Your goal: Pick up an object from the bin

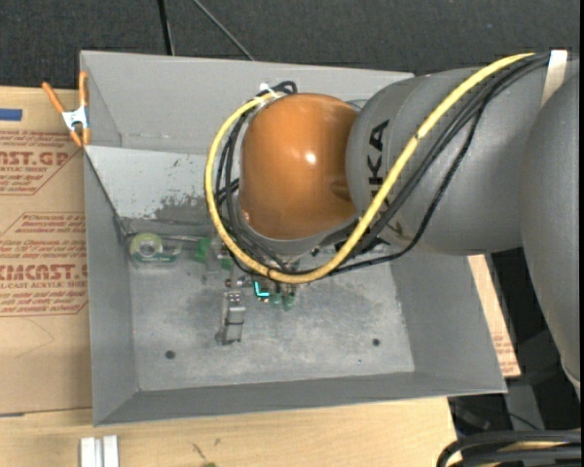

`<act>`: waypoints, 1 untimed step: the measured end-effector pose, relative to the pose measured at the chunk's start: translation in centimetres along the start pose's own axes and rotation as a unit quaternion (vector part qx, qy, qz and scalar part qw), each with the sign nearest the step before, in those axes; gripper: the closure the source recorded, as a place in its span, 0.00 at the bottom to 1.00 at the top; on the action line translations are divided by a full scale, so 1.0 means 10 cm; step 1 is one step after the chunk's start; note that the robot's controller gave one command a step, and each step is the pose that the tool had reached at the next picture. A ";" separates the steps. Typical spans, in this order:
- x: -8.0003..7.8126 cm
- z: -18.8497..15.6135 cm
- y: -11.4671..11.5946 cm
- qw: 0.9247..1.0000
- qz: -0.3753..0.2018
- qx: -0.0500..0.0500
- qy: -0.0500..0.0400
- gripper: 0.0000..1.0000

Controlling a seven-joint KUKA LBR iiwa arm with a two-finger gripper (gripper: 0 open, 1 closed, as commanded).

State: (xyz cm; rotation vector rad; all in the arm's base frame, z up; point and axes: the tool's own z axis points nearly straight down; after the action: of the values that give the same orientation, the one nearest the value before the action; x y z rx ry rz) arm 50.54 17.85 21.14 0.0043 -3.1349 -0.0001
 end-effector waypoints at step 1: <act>0.24 0.68 -0.31 0.999 -0.036 0.001 0.001 0.00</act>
Offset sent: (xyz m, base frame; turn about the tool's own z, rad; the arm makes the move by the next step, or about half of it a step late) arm -0.0221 -0.0294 -0.0630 -0.0718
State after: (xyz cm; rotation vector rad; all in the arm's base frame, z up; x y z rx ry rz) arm 48.10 14.78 14.39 0.1162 -3.1311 0.0036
